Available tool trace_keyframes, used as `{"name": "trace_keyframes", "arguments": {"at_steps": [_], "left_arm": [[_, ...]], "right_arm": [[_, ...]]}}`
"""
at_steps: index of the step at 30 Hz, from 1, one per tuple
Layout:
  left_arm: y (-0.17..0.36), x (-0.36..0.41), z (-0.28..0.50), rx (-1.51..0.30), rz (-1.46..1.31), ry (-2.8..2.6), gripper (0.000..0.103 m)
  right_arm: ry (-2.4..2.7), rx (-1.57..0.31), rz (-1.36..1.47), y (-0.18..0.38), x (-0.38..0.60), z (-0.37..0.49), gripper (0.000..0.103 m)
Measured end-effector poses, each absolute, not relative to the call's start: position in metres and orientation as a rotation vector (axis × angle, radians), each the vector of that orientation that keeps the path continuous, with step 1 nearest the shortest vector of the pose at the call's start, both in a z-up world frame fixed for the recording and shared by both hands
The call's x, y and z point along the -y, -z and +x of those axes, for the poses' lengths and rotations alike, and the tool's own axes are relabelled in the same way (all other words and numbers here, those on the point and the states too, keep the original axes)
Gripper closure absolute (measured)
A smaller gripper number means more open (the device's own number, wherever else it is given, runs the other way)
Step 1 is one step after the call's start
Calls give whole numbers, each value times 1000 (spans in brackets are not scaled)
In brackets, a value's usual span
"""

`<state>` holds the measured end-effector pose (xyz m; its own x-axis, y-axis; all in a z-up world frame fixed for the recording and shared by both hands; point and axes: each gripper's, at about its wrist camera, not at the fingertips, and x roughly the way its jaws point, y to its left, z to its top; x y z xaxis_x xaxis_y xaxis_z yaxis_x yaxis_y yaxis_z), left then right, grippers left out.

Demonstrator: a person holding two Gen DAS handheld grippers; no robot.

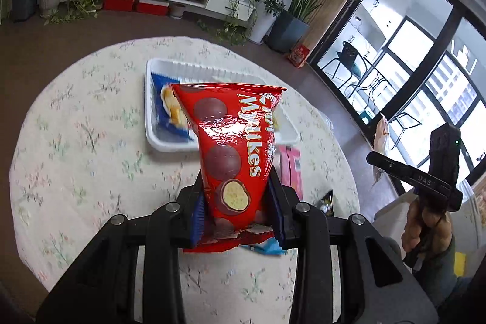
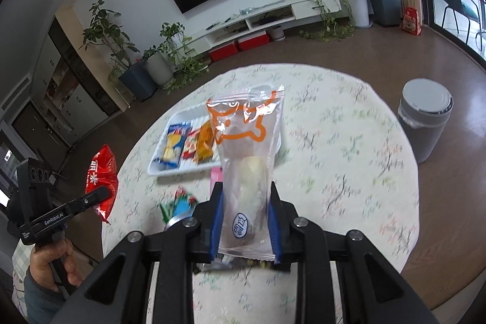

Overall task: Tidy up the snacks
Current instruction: 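Carry both packets over the white tray and lower them inside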

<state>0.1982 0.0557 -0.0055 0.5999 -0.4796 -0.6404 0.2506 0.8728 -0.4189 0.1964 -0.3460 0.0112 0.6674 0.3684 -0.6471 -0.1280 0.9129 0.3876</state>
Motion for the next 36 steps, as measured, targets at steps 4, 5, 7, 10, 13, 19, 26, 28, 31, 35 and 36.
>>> {"name": "trace_keyframes", "arguments": {"at_steps": [4, 5, 7, 10, 13, 19, 26, 28, 31, 35, 36], "left_arm": [[-6, -56, 224, -817, -286, 429, 71], [-9, -56, 230, -815, -284, 428, 71], [-13, -56, 242, -813, -275, 429, 71], [-17, -55, 260, -819, -267, 429, 71], [-19, -55, 277, -826, -261, 430, 71], [-16, -54, 310, -847, -259, 438, 71], [0, -46, 352, -884, -260, 453, 71], [6, -43, 362, -897, -258, 453, 71], [19, -39, 379, -931, -259, 455, 71], [34, -35, 395, -952, -257, 450, 71], [37, -34, 398, -957, -257, 448, 71]], "right_arm": [[-279, -775, 311, -24, 348, 221, 75], [-278, -771, 307, -28, 350, 230, 75], [-280, -764, 297, -34, 347, 241, 75], [-290, -759, 278, -41, 342, 261, 75], [-303, -761, 258, -46, 334, 281, 75], [-338, -791, 230, -44, 316, 317, 75], [-350, -855, 181, -32, 298, 362, 75], [-352, -874, 160, -27, 293, 373, 75], [-366, -912, 133, -16, 282, 385, 75], [-377, -975, 110, 3, 273, 402, 75], [-376, -989, 105, 9, 271, 406, 75]]}}
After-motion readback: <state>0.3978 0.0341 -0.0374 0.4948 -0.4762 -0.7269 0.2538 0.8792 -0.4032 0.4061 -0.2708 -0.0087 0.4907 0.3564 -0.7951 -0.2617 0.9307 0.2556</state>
